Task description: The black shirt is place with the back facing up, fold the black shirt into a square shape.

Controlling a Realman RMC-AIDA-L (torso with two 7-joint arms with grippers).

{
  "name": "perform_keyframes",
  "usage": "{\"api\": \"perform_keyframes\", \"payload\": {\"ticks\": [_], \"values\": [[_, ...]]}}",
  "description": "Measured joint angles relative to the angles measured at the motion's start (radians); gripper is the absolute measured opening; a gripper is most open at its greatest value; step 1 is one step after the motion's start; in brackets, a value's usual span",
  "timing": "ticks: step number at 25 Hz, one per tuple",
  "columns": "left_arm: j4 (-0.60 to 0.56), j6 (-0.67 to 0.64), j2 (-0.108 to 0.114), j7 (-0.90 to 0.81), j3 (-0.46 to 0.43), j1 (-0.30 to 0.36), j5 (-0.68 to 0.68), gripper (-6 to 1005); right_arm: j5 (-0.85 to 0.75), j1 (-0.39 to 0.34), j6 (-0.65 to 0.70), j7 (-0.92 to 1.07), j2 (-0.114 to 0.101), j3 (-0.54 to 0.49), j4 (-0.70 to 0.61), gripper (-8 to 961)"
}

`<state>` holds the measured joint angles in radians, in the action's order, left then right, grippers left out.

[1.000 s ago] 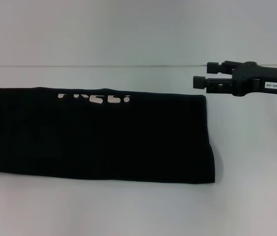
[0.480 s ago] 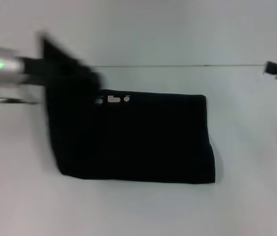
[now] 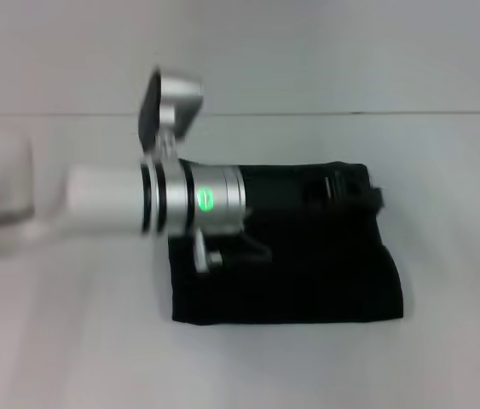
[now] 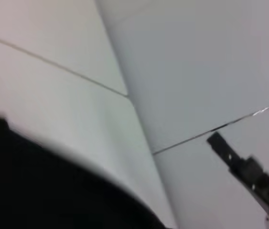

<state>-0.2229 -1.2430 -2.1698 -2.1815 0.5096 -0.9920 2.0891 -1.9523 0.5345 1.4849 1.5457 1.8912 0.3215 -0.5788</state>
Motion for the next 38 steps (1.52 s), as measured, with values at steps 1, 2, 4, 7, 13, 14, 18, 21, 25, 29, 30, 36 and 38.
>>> {"api": "perform_keyframes", "payload": {"ticks": [1, 2, 4, 7, 13, 14, 18, 21, 25, 29, 30, 36, 38], "values": [[0.039, 0.004, -0.001, 0.045, -0.009, 0.018, -0.038, 20, -0.004, 0.003, -0.004, 0.000, -0.001, 0.001, 0.002, 916], [0.078, 0.003, -0.004, 0.100, -0.018, 0.040, -0.076, 21, -0.006, 0.006, -0.006, 0.000, -0.002, 0.001, 0.002, 916], [0.141, -0.008, -0.005, 0.179, -0.034, 0.072, -0.131, 98, -0.009, 0.008, -0.007, 0.001, -0.002, 0.003, 0.003, 916], [0.175, -0.029, -0.006, 0.208, -0.039, 0.097, -0.145, 213, -0.010, 0.012, -0.010, 0.014, -0.002, 0.017, 0.004, 916], [0.207, -0.160, -0.007, 0.239, -0.070, 0.113, -0.152, 338, -0.038, 0.027, -0.044, 0.107, -0.004, 0.052, 0.000, 916], [0.204, -0.182, -0.005, 0.240, -0.072, 0.113, -0.152, 359, -0.050, 0.033, -0.050, 0.130, -0.007, 0.061, -0.001, 915], [0.078, -0.258, 0.005, 0.237, -0.064, 0.137, -0.146, 442, -0.101, 0.056, -0.073, 0.253, -0.019, 0.104, -0.003, 915], [-0.078, -0.253, 0.015, 0.218, -0.053, 0.182, -0.144, 562, -0.150, 0.081, -0.077, 0.341, -0.028, 0.128, -0.005, 915], [-0.159, -0.132, 0.079, 0.164, -0.045, 0.219, -0.144, 737, -0.188, 0.106, -0.079, 0.397, -0.028, 0.136, -0.005, 915], [-0.163, 0.030, 0.138, 0.078, -0.030, 0.231, -0.139, 917, -0.189, 0.120, -0.099, 0.411, -0.021, 0.141, -0.002, 915], [-0.166, 0.075, 0.147, 0.051, -0.021, 0.234, -0.133, 933, -0.189, 0.123, -0.107, 0.415, -0.019, 0.144, -0.002, 915], [-0.170, 0.309, 0.171, -0.078, 0.103, 0.236, -0.121, 949, -0.190, 0.135, -0.130, 0.423, -0.016, 0.159, 0.002, 916], [-0.166, 0.360, 0.170, -0.108, 0.159, 0.232, -0.121, 949, -0.191, 0.137, -0.138, 0.423, -0.015, 0.169, 0.003, 916]]}}
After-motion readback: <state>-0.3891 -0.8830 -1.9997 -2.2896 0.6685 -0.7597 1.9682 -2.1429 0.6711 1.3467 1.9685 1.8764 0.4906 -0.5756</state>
